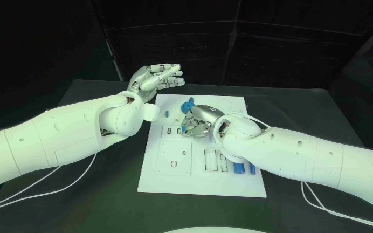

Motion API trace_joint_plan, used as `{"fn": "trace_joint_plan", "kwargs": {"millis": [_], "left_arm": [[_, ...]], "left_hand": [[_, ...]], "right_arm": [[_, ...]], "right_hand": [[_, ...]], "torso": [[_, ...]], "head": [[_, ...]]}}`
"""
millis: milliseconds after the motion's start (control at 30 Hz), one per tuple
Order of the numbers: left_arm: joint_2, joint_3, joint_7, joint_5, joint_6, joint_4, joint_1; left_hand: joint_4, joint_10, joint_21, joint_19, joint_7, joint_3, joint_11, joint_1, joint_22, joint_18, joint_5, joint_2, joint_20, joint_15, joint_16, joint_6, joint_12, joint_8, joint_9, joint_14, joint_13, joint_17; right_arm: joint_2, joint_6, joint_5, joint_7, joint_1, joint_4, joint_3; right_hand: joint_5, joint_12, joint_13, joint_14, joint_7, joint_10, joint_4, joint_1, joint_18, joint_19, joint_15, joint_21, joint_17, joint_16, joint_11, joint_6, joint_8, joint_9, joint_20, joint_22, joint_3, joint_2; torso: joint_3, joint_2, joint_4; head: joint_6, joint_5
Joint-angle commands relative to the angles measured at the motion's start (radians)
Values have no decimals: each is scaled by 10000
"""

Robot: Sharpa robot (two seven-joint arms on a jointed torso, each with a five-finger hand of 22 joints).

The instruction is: Assemble the parts on the task board

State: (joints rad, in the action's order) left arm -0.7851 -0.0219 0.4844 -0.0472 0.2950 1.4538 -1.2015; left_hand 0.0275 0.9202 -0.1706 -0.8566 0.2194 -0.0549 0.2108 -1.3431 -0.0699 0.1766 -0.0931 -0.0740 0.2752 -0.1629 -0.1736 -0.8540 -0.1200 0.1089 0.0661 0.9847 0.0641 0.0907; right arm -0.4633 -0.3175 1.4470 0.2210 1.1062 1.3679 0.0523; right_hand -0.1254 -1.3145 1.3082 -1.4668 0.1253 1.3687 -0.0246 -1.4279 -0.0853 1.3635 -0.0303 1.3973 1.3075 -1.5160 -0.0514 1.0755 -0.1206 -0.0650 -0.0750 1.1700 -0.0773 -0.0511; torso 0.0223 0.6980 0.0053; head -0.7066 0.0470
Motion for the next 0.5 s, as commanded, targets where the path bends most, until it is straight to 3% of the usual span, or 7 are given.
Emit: {"fn": "trace_joint_plan", "kwargs": {"millis": [33,500], "left_arm": [[-7,9,120,10,-9,18,-18],[-14,9,115,10,-13,17,-18]], "left_hand": [[-45,33,23,-70,372,-6,-44,-57,-1,80,-31,-70,-10,3,28,-26,-3,-30,-2,78,-9,-9],[-51,35,23,-77,374,-5,-44,-56,-2,78,-30,-72,-11,3,30,-29,-4,-28,-1,79,-9,-9]], "right_arm": [[-13,516,43,215,-32,-1,36],[-47,797,63,485,-36,4,37]], "right_hand": [[28,31,96,-794,-14,180,-35,76,50,-12,-12,-53,1512,31,117,22,0,-21,-22,-17,-23,7],[-31,87,51,-795,25,129,-95,233,45,-28,10,-71,1513,33,86,-91,70,-7,-40,-43,-18,146]], "torso": [[-4,3,-13],[-3,1,2]], "head": [[-5,12],[-15,5]]}}
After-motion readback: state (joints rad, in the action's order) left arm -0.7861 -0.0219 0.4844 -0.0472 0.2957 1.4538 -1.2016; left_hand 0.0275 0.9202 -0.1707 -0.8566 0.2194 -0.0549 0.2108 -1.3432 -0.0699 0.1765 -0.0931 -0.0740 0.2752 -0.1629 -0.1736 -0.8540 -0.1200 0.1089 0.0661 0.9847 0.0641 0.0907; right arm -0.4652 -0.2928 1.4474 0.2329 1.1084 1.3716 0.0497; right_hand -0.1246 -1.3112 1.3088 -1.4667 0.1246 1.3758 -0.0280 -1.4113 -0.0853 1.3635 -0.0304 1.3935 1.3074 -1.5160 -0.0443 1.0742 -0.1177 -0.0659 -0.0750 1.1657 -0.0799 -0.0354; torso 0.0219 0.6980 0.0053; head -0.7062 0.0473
